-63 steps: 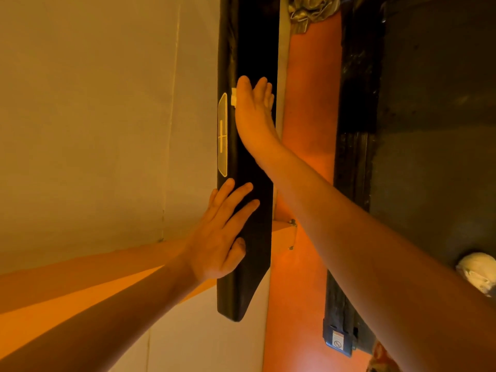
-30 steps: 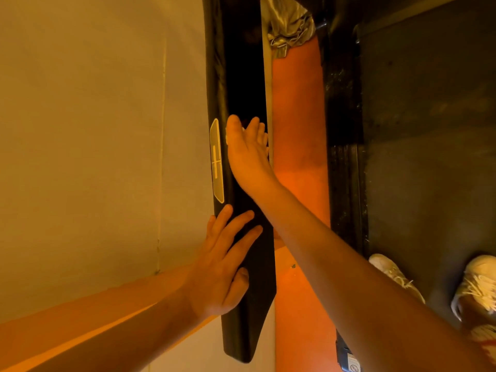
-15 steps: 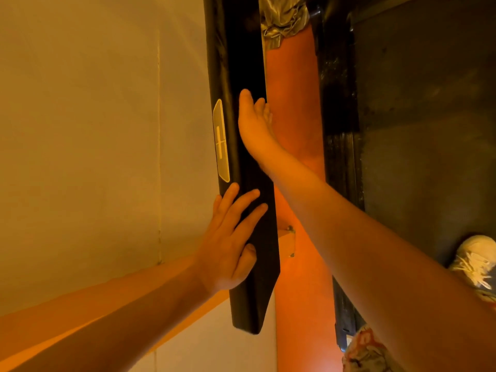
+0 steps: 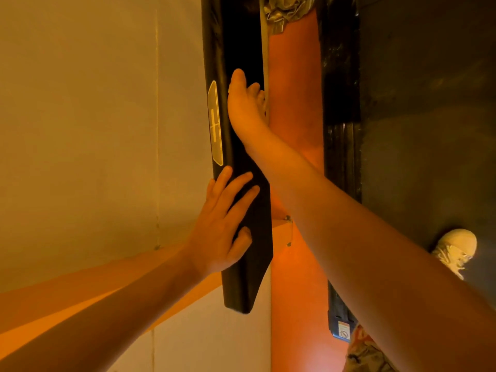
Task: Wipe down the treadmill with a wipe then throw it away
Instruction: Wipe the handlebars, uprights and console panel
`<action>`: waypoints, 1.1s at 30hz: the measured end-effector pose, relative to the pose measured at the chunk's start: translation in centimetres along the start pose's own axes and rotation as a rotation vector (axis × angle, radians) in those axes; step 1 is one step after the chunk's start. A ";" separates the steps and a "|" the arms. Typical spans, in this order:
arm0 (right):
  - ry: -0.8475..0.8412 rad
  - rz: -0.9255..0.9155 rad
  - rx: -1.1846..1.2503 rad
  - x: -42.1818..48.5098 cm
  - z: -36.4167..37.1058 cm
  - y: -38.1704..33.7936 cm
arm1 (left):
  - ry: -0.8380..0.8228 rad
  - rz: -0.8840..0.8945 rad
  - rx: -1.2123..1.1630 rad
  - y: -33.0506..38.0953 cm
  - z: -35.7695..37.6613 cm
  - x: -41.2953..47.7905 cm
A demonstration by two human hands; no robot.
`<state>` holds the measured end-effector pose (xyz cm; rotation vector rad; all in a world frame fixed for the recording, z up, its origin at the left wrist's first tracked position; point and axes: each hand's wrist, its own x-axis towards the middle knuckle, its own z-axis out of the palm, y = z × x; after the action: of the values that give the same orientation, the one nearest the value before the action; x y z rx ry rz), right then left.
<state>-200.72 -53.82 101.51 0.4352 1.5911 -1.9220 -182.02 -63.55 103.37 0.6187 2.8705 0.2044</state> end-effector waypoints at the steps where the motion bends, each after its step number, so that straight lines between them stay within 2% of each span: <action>1: -0.008 -0.017 0.003 -0.4 0.1 0.3 | -0.003 -0.003 -0.005 0.0 0.0 0.0; 4: -0.059 -0.047 -0.005 -1.1 0.3 1.5 | -0.003 0.006 -0.014 0.0 0.0 0.0; 8: -0.034 -0.014 0.003 -0.1 -0.1 0.9 | 0.003 -0.004 -0.019 0.1 0.0 0.0; 14: -0.075 -0.065 -0.004 -1.8 0.4 2.0 | 0.017 0.005 -0.026 0.0 0.2 0.2; 21: -0.003 -0.015 0.003 -0.5 -0.1 1.5 | 0.021 0.016 -0.032 -0.2 0.2 0.1; 27: -0.052 -0.081 0.002 -1.5 0.3 2.8 | 0.022 0.024 -0.033 -0.1 0.1 0.2; 33: 0.002 0.027 0.022 -1.1 0.2 2.1 | 0.033 0.021 -0.050 0.0 0.2 0.2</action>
<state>-198.51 -53.98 100.55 0.4655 1.5588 -1.9210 -182.14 -63.44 103.15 0.6418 2.8823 0.2908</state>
